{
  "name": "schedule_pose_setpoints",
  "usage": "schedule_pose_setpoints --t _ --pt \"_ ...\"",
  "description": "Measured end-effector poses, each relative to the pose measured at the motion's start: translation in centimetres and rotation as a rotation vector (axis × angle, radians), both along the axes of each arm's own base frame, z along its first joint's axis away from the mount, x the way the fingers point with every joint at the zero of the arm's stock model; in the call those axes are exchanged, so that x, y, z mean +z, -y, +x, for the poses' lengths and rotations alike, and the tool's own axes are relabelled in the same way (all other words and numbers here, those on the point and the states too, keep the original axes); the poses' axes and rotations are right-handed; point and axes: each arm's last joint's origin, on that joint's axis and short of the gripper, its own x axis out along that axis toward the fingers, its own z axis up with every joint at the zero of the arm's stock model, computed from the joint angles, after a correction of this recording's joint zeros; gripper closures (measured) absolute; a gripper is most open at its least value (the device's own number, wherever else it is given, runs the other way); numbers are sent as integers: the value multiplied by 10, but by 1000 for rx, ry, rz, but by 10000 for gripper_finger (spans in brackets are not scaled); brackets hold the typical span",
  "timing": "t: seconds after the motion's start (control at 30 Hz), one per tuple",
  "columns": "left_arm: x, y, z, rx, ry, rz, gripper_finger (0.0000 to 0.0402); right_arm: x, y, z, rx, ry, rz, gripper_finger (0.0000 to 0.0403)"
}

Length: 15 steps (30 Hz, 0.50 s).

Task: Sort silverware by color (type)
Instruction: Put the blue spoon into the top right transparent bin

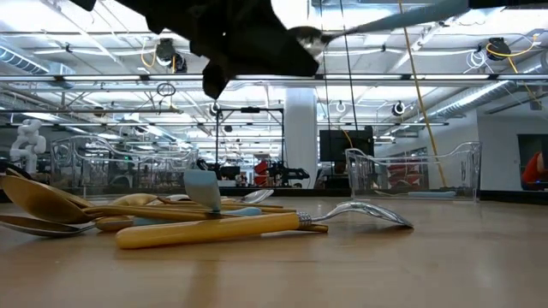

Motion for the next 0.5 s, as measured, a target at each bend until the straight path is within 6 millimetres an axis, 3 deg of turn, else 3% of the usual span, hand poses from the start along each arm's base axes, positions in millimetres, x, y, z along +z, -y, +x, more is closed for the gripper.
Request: schedule_pose_setpoints --t 0.5 --pt "4 8 -1 -18 43 -105 396 1 1 0 8 1 -125 229"
